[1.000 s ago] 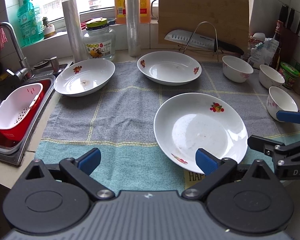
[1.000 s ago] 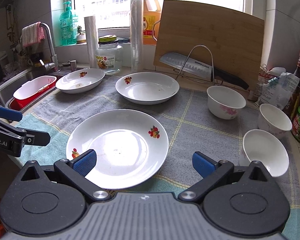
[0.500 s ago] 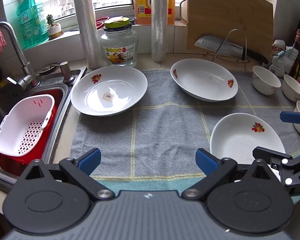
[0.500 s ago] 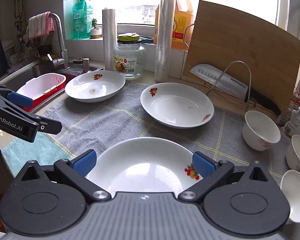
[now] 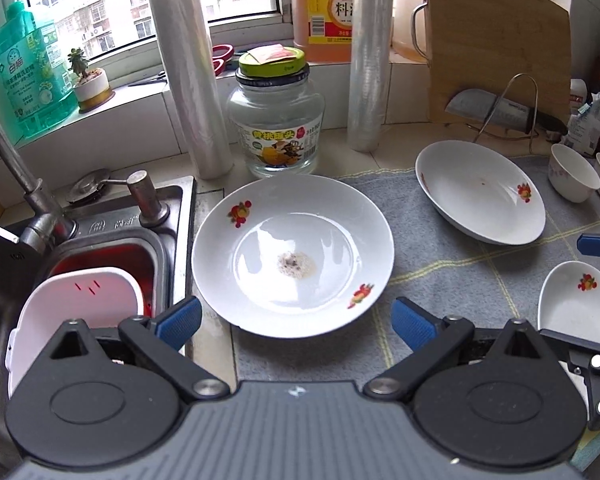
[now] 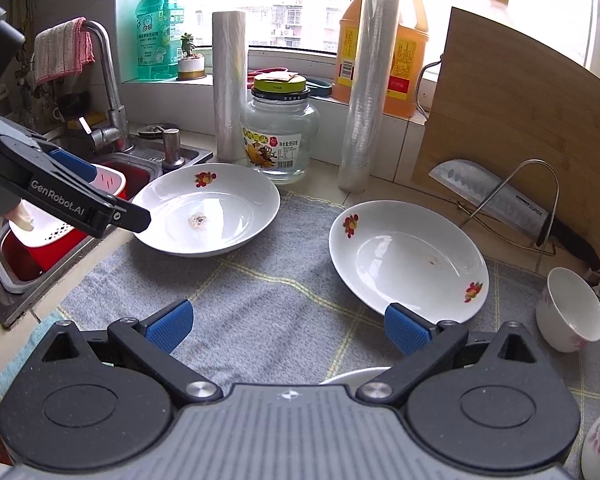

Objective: Organize plates and bowls
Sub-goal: 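Move the left gripper toward the rim of the front white flower plate, then close the left gripper on the rim of the white plate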

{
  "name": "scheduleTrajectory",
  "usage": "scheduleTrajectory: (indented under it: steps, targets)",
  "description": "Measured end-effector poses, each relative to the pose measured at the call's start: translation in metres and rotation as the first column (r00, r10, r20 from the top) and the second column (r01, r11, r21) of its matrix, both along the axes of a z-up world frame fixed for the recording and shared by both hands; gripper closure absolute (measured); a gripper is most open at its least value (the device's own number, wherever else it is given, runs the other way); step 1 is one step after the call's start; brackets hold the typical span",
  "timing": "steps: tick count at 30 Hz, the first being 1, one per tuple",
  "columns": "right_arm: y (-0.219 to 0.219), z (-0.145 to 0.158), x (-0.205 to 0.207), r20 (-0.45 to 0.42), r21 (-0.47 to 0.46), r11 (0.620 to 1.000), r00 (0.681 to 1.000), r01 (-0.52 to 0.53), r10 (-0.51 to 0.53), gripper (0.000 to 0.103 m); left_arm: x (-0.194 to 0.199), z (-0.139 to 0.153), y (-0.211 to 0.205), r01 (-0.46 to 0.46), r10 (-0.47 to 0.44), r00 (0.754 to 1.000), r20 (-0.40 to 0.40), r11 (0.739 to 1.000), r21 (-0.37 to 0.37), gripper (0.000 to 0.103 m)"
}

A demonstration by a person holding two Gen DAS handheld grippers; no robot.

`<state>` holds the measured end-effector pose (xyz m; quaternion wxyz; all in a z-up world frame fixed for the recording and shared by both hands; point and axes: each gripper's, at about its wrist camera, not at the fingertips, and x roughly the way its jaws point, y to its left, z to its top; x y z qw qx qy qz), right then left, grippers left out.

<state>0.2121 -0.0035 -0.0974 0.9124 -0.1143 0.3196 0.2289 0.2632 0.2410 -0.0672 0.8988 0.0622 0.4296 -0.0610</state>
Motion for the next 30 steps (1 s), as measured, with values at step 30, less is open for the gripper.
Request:
scheduleTrajectory:
  steps: [30]
  targets:
    - [0.102, -0.033, 0.062, -0.088, -0.074, 0.993, 0.993, -0.087, 0.081, 0.000, 0.150, -0.032, 0.056, 0.155, -0.174, 0.972, -0.158, 0.980, -0.124, 0.007]
